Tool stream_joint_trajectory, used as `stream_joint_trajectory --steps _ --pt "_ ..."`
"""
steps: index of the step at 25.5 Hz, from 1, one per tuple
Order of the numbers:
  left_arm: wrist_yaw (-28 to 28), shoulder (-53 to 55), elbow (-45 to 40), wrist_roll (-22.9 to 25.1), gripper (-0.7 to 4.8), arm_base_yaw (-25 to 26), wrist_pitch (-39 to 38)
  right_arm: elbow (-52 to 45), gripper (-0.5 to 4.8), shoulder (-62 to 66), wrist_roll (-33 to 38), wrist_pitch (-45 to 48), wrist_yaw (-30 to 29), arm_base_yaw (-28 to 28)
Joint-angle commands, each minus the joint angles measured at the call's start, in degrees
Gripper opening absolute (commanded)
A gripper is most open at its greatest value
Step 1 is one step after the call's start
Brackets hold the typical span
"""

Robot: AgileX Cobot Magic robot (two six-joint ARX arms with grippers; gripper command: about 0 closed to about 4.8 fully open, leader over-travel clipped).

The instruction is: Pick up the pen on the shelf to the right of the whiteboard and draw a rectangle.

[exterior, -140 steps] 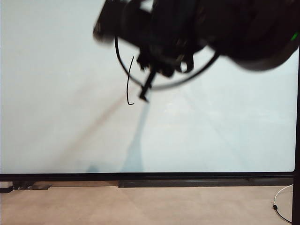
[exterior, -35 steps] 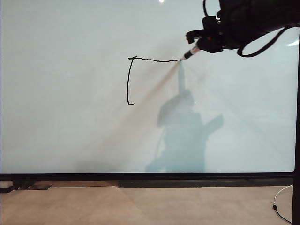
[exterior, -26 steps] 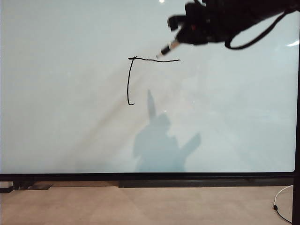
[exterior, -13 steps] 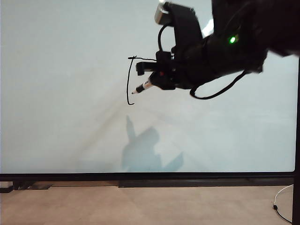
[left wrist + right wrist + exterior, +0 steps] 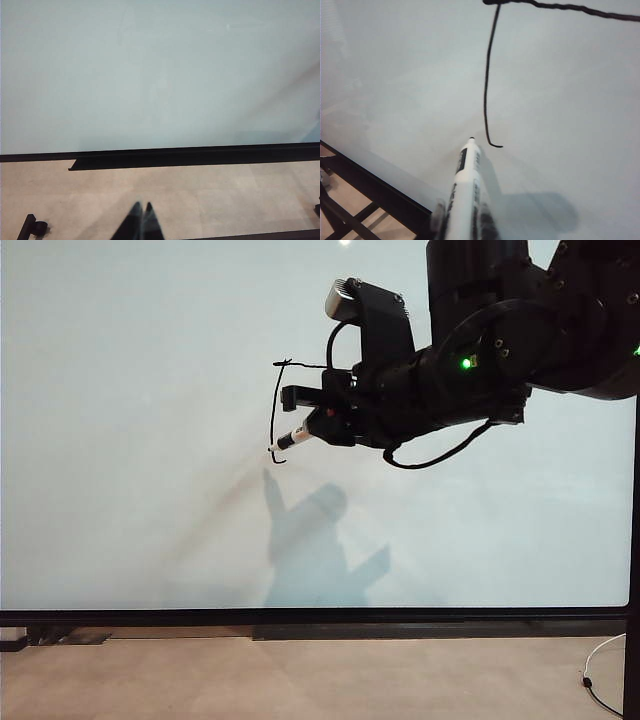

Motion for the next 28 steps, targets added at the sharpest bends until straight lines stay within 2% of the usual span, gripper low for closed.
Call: stream_joint_trajectory --steps 1,10,28 --pt "0.1 0.0 0.2 0.0 -0.05 0.0 0.5 0.3 -0.08 0.1 0.3 1.2 -0.2 -0.5" --pt "0.1 0.0 0.2 0.0 -0.05 0.0 0.5 2.2 -0.08 2.4 0.9 1.2 -2.2 -1.6" --pt "0.1 0.0 0.2 0.0 -0.05 0.0 0.5 2.7 -0.08 3.2 0.6 1.2 -1.2 -2.5"
